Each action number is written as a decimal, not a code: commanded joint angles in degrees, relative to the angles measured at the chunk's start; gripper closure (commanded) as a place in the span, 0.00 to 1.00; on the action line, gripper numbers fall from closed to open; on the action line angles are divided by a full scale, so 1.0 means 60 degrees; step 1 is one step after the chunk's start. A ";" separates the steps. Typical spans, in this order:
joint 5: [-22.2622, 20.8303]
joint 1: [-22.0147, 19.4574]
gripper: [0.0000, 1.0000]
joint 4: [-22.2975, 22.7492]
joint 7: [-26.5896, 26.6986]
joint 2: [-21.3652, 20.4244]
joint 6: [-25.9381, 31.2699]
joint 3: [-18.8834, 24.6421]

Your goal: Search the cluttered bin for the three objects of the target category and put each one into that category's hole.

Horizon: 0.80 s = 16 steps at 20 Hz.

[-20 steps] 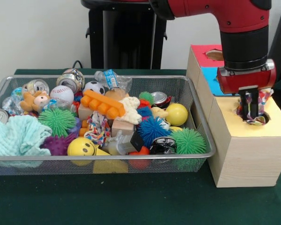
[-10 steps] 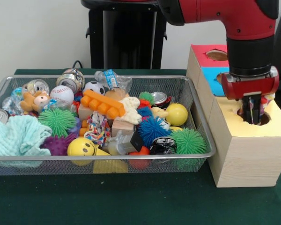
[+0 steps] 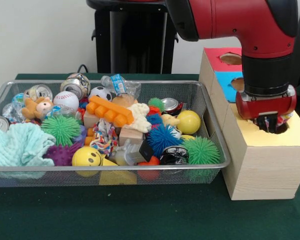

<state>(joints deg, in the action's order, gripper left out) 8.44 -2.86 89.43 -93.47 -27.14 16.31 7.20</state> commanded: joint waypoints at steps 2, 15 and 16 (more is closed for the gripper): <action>-0.0746 0.0100 1.00 0.0370 -0.1078 0.1876 -0.0619 -0.0134; -0.0657 0.0441 1.00 0.0467 -0.1578 0.2274 -0.2441 -0.0410; -0.0669 0.0454 1.00 0.0443 -0.1564 0.2333 -0.2612 -0.0417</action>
<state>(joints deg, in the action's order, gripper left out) 8.35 -0.22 89.19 -93.47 -26.11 6.44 4.54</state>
